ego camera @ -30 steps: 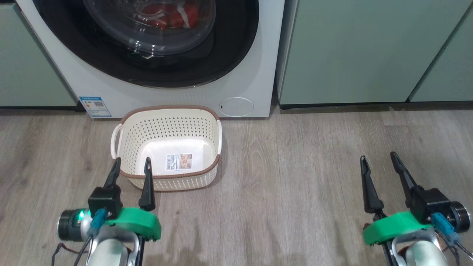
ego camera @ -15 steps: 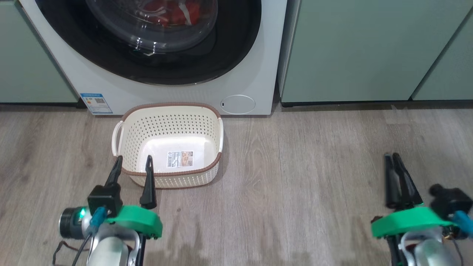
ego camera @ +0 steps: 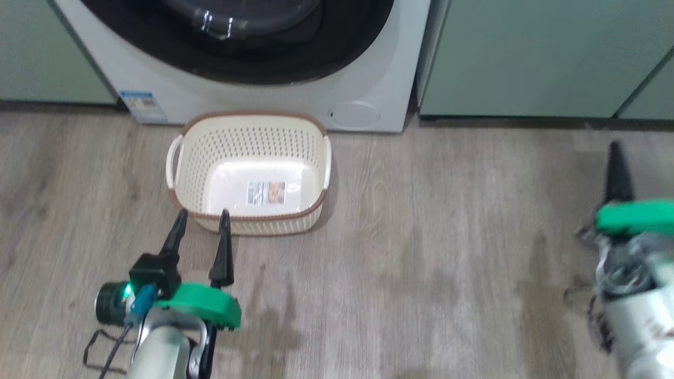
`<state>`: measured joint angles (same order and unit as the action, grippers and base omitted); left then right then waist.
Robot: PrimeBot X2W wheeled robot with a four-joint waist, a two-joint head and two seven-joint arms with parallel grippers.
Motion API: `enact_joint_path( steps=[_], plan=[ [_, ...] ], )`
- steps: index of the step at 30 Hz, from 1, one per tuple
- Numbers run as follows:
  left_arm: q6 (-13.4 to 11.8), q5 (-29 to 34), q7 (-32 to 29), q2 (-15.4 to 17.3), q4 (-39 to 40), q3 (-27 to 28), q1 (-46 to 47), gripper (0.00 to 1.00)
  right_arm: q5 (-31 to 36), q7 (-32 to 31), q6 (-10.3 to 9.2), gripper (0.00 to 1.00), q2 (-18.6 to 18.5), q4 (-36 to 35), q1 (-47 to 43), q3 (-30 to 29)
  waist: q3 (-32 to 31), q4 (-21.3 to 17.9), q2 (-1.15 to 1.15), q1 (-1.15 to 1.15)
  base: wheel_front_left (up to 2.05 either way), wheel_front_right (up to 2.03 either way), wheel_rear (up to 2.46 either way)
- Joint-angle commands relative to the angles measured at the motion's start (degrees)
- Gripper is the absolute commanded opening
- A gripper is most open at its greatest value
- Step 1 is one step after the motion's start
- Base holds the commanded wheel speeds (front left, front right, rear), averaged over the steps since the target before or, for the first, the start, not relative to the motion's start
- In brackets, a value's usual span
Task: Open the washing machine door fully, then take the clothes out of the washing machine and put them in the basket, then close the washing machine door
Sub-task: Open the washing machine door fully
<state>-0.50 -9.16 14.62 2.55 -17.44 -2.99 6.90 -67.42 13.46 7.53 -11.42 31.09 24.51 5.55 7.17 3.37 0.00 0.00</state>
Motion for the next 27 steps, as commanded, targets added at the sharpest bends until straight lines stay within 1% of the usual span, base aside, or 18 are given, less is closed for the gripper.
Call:
enact_joint_path(
  steps=[1,3,6,9,12,18,20,27],
  plan=[
    [0.1,-0.5,0.4,0.3,2.3,1.2,3.8,1.00,-3.9,-1.4,-0.04,0.00,-2.6,-1.6,4.1,1.9,2.9,1.6,0.00,0.00,0.00,0.00,0.00],
    [0.2,-1.1,0.4,0.3,2.8,0.5,4.7,1.00,-9.2,-4.2,-0.04,0.00,-5.2,-1.6,7.3,2.5,5.2,2.5,0.00,0.00,0.00,0.00,0.00],
    [0.2,-2.0,0.4,0.3,3.4,-0.6,6.4,1.00,-15.8,-9.3,-0.04,0.00,-8.2,-1.5,12.3,2.5,9.0,3.7,0.00,0.00,0.00,0.00,0.00],
    [0.1,-3.0,0.4,0.3,3.9,-2.1,8.3,1.00,-19.9,-14.4,-0.04,0.00,-10.5,-0.8,17.1,2.2,12.9,5.1,0.00,0.00,0.00,0.00,0.00],
    [-0.2,-4.1,0.4,0.3,4.6,-3.5,10.2,1.00,-22.4,-19.9,-0.04,0.00,-12.1,0.0,21.7,2.3,16.5,6.6,0.00,0.00,0.00,0.00,0.00],
    [-0.8,-6.2,0.4,0.3,6.1,-6.1,13.2,1.00,-24.9,-28.7,-0.04,0.00,-14.4,1.8,30.9,2.2,23.0,8.9,0.00,0.00,0.00,0.00,0.00],
    [-0.9,-6.5,0.4,0.3,6.3,-6.5,13.8,1.00,-25.0,-29.9,-0.04,0.00,-14.6,2.1,32.3,2.4,23.8,9.3,0.00,0.00,0.00,0.00,0.00],
    [-1.8,-8.3,0.4,0.3,7.9,-8.1,16.4,1.00,-24.7,-37.9,-0.04,0.00,-15.6,5.2,41.7,4.3,28.9,11.6,0.00,0.00,0.00,0.00,0.00]
  ],
)
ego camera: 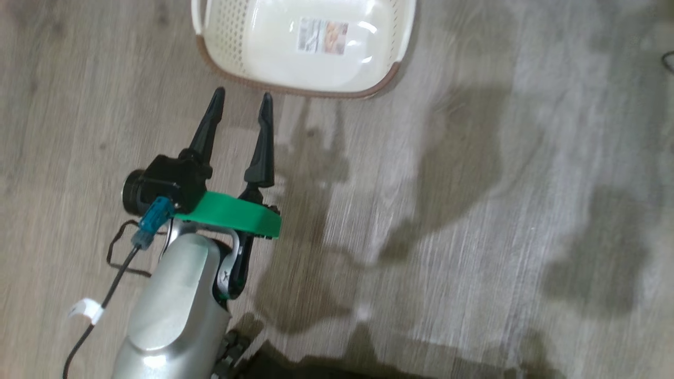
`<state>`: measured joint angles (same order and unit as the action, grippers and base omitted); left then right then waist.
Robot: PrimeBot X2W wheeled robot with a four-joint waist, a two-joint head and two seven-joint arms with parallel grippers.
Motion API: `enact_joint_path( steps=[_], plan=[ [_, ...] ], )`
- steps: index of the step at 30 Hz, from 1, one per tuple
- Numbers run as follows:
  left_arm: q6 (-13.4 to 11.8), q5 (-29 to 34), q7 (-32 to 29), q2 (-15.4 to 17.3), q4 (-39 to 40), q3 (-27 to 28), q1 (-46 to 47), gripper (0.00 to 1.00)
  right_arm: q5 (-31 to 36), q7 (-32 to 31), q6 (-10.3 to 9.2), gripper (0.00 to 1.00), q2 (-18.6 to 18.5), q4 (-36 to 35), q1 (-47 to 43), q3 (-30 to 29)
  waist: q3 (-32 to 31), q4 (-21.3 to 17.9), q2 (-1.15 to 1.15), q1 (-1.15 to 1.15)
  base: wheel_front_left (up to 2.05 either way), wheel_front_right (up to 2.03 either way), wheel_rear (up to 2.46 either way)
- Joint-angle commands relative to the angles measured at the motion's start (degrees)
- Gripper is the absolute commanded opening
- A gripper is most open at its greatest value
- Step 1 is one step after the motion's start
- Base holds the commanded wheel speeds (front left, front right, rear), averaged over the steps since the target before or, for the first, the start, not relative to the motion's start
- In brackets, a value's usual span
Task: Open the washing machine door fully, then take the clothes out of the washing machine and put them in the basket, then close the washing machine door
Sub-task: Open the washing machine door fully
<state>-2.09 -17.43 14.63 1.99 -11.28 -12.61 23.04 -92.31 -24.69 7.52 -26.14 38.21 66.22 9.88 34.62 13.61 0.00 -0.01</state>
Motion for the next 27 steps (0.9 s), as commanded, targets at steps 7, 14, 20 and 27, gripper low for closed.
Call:
enact_joint_path(
  steps=[7,14,20,27],
  plan=[
    [-1.0,-1.4,0.4,0.9,3.2,0.0,1.4,1.00,1.7,-3.0,-0.03,0.00,-1.0,-0.2,8.2,1.5,4.9,3.4,0.00,0.01,0.00,0.00,0.00],
    [-1.6,-2.7,0.4,0.9,4.1,-1.6,2.2,1.00,3.3,-4.7,-0.03,0.00,-1.2,2.4,15.2,2.7,7.7,5.5,0.00,0.01,0.00,0.00,0.00],
    [-2.1,-3.7,0.4,0.9,4.8,-2.5,2.9,1.00,4.6,-6.2,-0.03,0.00,-0.8,4.6,21.0,4.5,9.6,6.8,0.00,0.01,0.00,0.00,0.00],
    [-2.3,-4.4,0.4,0.9,4.9,-3.3,3.2,1.00,5.3,-7.0,-0.03,0.00,0.1,5.4,23.9,6.0,9.9,7.5,0.00,0.01,0.00,0.00,0.00]
  ],
)
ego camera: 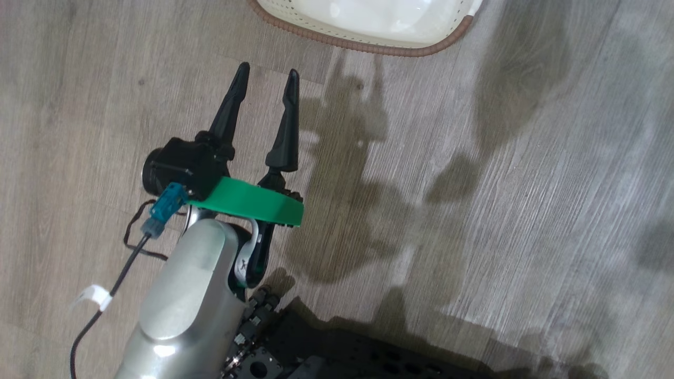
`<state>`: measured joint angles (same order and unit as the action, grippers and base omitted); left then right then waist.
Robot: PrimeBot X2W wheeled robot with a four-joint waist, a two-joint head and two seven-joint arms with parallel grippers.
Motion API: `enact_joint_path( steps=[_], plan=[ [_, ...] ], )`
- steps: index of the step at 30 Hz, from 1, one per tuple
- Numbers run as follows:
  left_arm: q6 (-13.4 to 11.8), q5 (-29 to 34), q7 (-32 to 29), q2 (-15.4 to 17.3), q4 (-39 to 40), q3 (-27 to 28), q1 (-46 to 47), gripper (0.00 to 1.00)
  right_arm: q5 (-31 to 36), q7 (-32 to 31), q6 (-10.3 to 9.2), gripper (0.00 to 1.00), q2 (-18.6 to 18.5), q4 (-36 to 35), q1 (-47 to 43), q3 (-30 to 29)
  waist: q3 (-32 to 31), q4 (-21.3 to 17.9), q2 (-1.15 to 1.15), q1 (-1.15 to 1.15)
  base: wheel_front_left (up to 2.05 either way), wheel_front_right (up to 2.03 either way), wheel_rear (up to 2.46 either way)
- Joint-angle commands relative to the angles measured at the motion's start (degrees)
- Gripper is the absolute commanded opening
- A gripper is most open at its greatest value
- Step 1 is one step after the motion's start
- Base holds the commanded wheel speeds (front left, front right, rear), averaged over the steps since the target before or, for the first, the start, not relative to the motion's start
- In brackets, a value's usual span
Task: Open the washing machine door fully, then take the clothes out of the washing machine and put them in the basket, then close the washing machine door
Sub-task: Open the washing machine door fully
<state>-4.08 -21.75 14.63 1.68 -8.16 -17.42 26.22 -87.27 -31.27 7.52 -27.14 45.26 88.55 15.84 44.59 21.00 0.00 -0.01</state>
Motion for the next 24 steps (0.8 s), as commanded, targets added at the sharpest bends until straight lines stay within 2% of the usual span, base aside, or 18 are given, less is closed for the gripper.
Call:
enact_joint_path(
  steps=[1,11,24],
  plan=[
    [-0.3,-0.1,0.4,1.2,1.8,1.4,0.1,1.00,0.2,-0.7,-0.03,0.00,1.3,-1.5,1.7,0.3,0.0,0.1,0.00,0.01,0.00,0.00,0.00],
    [-0.2,-0.1,0.4,1.2,1.3,1.7,-0.1,1.00,-0.4,-3.7,-0.03,0.00,1.5,-2.8,-3.2,2.6,-2.0,-0.3,0.00,0.01,0.00,0.00,0.00],
    [0.6,1.4,0.4,1.2,0.0,3.9,-2.2,1.00,-2.8,-6.5,-0.03,0.00,2.8,-6.4,-17.1,4.8,-10.6,-1.2,0.00,0.01,0.00,0.00,0.00]
  ],
)
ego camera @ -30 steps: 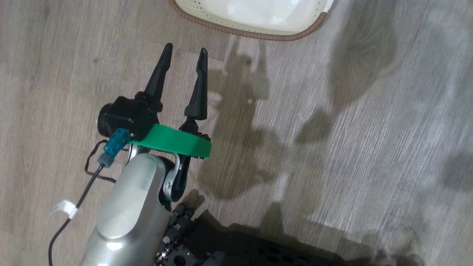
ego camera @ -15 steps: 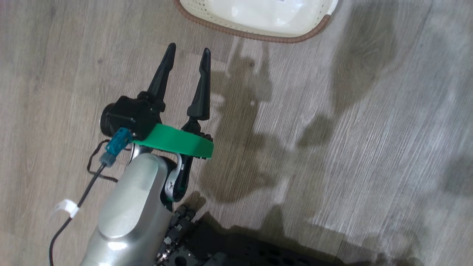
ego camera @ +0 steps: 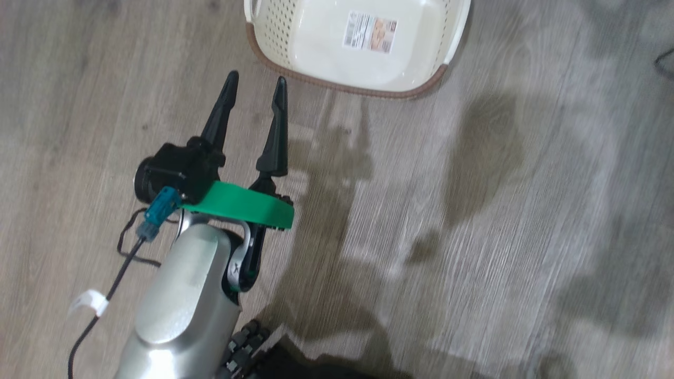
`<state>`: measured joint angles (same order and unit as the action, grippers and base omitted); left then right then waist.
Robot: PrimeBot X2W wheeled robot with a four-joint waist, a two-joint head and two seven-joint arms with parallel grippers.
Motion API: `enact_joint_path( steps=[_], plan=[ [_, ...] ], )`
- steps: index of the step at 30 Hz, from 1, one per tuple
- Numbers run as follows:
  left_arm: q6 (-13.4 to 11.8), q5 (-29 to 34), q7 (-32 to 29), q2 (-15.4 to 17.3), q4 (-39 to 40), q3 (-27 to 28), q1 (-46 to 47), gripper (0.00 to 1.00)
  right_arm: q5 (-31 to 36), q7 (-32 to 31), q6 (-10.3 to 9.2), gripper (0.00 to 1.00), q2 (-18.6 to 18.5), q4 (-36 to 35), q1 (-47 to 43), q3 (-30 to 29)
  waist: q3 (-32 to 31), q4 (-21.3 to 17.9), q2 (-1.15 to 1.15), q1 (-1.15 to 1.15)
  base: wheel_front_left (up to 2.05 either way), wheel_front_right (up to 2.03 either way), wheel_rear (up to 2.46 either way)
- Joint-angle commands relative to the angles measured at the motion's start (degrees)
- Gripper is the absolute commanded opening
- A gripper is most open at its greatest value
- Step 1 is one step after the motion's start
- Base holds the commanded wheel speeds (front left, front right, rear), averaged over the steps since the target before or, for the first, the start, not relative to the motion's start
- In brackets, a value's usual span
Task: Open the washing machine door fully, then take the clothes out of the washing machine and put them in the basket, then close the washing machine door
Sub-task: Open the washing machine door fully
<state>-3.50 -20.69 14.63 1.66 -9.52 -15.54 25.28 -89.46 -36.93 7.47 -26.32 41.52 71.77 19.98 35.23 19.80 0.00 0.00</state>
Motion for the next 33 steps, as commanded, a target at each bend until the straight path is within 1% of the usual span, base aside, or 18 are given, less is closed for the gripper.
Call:
enact_joint_path(
  steps=[1,10,20,28,33],
  plan=[
    [0.1,0.4,0.4,1.2,1.3,2.2,-1.5,1.00,-0.8,-1.0,0.02,0.00,2.2,-3.0,-1.5,0.8,-2.0,0.1,0.00,0.00,0.00,0.00,0.00],
    [0.4,0.9,0.4,1.2,0.1,3.8,-4.5,1.00,-2.3,-1.9,0.02,0.00,3.9,-5.3,-12.0,1.5,-9.2,1.0,0.00,0.00,0.00,0.00,0.00],
    [0.8,2.2,0.4,1.2,-1.2,5.6,-8.3,1.00,-3.1,-4.4,0.02,0.00,7.0,-7.4,-22.6,3.0,-16.6,1.7,0.00,0.00,0.00,0.00,0.00],
    [1.5,3.8,0.4,1.2,-2.1,8.1,-11.8,1.00,-3.7,-5.2,0.02,0.00,9.9,-8.4,-29.0,3.2,-22.2,0.8,0.00,0.00,0.00,0.00,0.00],
    [1.8,4.4,0.4,1.2,-2.1,9.2,-12.9,1.00,-3.9,-5.2,0.02,0.00,10.1,-9.0,-30.7,2.0,-23.5,0.0,0.00,0.00,0.00,0.00,0.00]
  ],
)
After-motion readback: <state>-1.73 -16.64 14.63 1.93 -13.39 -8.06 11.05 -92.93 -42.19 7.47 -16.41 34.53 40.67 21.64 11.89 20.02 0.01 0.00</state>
